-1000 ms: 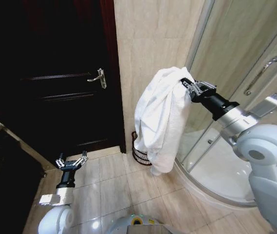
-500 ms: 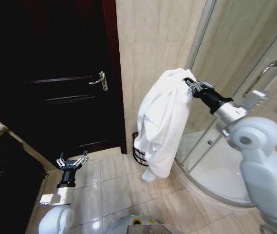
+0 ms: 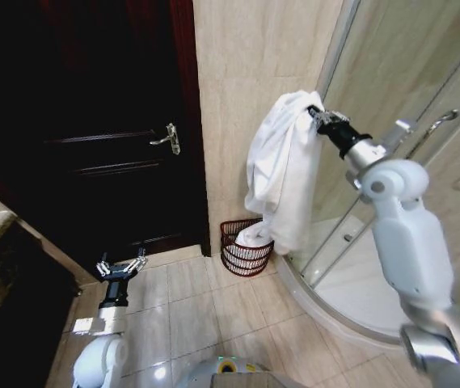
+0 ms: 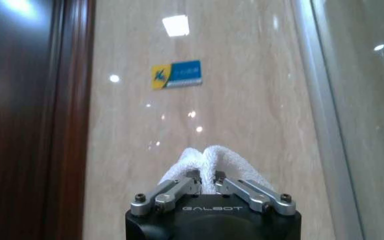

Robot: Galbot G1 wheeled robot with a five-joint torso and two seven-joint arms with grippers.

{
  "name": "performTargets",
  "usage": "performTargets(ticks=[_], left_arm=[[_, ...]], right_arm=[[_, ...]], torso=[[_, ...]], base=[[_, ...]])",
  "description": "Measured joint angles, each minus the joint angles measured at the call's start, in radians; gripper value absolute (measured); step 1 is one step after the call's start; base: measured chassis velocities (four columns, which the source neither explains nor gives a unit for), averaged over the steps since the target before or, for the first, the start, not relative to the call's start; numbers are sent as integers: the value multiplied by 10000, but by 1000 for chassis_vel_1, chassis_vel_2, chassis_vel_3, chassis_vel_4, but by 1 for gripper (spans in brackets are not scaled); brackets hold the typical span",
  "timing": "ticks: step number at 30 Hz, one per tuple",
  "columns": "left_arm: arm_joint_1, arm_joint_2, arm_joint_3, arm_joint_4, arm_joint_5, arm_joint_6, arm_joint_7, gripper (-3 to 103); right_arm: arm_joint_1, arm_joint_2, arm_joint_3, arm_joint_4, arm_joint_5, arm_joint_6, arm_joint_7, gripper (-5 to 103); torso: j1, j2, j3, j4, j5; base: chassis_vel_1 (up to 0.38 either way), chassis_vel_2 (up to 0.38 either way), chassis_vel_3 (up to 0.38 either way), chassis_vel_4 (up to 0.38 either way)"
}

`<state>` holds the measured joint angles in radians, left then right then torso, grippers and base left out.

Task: Discard the used towel into the hamper.

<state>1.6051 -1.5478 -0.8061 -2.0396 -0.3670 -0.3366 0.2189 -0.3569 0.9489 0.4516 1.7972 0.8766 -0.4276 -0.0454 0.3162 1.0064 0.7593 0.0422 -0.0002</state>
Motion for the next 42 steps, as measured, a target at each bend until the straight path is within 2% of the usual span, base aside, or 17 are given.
performTargets(ticks=[11,22,29,30,38,42], left_arm=[[309,-613,-157,7,182,-549,24,100],[334,-624,-260,-236,410,-622,-61,100],[485,-617,-394,-408,395,-635,-35,100],[511,-616,-461,-422,381,-637,-26,100],[667,-613,-685,-465,272,-705,-2,100],[697,-609,-719,-466,239,-759,44,100]], right_arm=[[2308,397,-1625,-2353,-261,354,46,7],[3967,1216,-2281,-4950,-1295,1125,-277,7],[4665,1494,-2456,-5268,-1487,1175,-264,7],[4672,1499,-2538,-5200,-1460,1155,-253,7],[4545,1658,-2569,-5051,-1411,1065,-188,7],[4102,1784,-2622,-5083,-1461,1098,-187,7]], torso=[[236,515,279,0,2],[259,565,310,-2,1],[241,533,289,2,-6],[238,524,287,0,3],[226,499,270,0,-5],[223,485,270,0,8]], base=[[0,0,0,0],[0,0,0,0],[0,0,0,0],[0,0,0,0],[0,0,0,0],[0,0,0,0]])
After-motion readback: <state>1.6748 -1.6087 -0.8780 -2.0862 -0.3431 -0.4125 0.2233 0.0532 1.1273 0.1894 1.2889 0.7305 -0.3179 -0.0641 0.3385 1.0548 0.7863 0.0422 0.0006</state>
